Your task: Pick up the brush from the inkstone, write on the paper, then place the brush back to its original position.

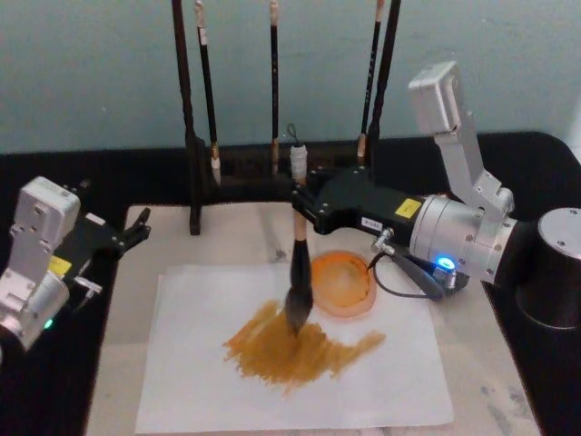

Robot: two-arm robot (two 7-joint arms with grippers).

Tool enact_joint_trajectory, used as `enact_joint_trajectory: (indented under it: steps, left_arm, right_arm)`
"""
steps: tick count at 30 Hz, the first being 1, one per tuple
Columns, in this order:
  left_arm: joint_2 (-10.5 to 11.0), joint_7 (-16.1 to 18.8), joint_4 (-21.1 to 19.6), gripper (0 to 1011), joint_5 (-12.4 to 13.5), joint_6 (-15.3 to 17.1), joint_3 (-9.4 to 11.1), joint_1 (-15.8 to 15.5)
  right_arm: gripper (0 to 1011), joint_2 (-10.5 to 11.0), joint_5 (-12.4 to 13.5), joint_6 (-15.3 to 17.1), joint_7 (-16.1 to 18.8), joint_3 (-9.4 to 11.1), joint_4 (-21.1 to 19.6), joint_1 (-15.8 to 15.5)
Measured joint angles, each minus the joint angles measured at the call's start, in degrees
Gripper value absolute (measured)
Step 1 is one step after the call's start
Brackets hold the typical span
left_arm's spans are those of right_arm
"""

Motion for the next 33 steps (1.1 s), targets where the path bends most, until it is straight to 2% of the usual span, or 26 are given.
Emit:
enact_joint_trajectory:
  steps: [7,19,23,33]
  left_arm:
    - [0.00,0.00,0.00,1010,0.00,0.00,0.00,0.00]
    - [0.00,0.00,0.00,1010,0.00,0.00,0.00,0.00]
    - [0.00,0.00,0.00,1009,0.00,0.00,0.00,0.00]
    - [0.00,0.00,0.00,1009,0.00,0.00,0.00,0.00]
  right_arm:
    - [154,-1.13,1.24,0.19,2.57,0.56,-1.24,-0.83]
    - [154,-2.71,1.34,1.52,4.83,-1.22,-0.46,-1.12]
    - [154,-2.89,0.72,1.55,4.79,-1.41,0.28,-1.03]
    - [154,-2.93,-3.66,0.50,2.54,-0.88,1.86,-0.98]
